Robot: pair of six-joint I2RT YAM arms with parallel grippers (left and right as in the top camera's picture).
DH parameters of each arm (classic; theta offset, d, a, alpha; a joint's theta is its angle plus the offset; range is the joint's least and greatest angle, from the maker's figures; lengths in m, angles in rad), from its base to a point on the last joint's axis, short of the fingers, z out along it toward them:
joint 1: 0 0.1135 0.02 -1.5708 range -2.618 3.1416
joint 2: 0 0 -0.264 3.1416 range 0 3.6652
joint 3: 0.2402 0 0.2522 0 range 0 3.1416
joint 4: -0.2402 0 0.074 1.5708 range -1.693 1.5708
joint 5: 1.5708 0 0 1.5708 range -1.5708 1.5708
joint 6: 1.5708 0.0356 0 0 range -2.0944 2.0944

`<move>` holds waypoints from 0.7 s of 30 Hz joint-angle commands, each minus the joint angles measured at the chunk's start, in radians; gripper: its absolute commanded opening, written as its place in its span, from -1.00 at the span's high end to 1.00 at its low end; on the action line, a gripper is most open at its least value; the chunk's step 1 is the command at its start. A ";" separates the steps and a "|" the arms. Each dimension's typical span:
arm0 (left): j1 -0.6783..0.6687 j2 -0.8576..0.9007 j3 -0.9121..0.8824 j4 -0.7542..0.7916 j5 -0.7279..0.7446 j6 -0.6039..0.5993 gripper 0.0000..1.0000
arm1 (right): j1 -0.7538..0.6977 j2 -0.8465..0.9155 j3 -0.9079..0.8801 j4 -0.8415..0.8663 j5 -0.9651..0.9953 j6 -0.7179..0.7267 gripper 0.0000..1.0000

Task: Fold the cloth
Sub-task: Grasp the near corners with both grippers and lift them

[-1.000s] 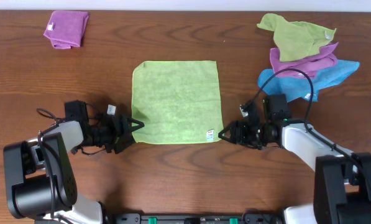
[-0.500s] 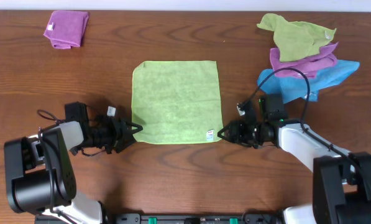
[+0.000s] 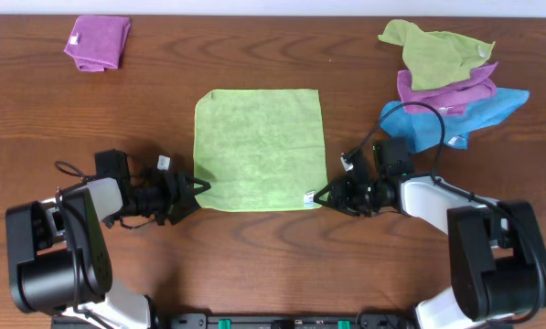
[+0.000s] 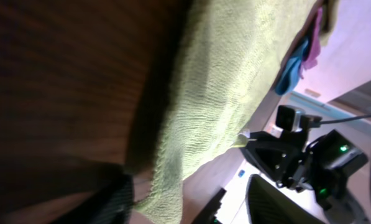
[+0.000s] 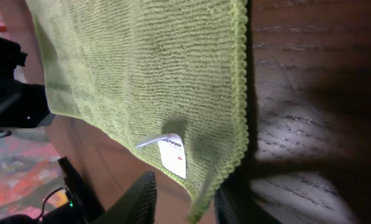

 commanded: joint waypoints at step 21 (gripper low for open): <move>-0.008 0.054 0.137 -0.080 -0.167 -0.045 0.89 | 0.009 -0.001 0.192 -0.056 -0.006 0.026 0.97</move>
